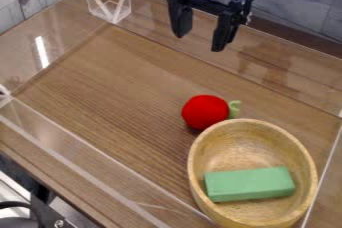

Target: Remove the green stick from the brown bowl and put it on the table

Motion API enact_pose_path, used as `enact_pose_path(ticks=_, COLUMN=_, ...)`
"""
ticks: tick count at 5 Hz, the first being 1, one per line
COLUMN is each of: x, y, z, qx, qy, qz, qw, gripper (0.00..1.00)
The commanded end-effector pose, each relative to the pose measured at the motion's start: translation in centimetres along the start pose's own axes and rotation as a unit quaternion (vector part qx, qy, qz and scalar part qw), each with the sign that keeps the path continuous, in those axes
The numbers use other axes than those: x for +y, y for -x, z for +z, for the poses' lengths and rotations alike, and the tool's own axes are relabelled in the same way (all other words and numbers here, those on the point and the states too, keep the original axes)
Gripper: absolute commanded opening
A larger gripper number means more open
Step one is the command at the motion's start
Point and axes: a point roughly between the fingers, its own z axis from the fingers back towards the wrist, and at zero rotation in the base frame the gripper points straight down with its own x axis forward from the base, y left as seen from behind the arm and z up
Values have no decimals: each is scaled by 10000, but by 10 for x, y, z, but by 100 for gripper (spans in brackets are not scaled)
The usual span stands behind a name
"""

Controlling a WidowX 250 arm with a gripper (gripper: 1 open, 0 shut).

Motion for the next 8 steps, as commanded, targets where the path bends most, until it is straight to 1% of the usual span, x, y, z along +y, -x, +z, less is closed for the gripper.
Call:
enact_pose_path(ticks=1, x=8, y=-5, z=-4, qx=-146, qy=46, qz=-30, qw=9999, gripper=100)
enact_pose_path(ticks=2, x=22, y=-11, z=-3, qx=-424, qy=126, qz=10, qw=9990, gripper=100)
enact_pose_path(ticks=3, x=23, y=-19, z=17, qx=-662, qy=275, qz=194, qw=9972, gripper=100)
enact_pose_path(ticks=4, x=22, y=-28, z=26, qx=-854, qy=362, qz=236, qw=9954, gripper=100)
enact_pose_path(ticks=5, x=20, y=-35, z=25, qx=-953, qy=383, qz=687, qw=9923, gripper=100)
enact_pose_path(ticks=6, x=19, y=-45, z=18, qx=-977, qy=319, qz=957, qw=9901, gripper=100)
enact_pose_path(ticks=7, x=22, y=-48, z=7, qx=-996, qy=276, qz=839, qw=9911, gripper=100)
enact_pose_path(ticks=8, x=24, y=-49, z=-1, qx=-1000, qy=262, qz=725, qw=9920, gripper=100)
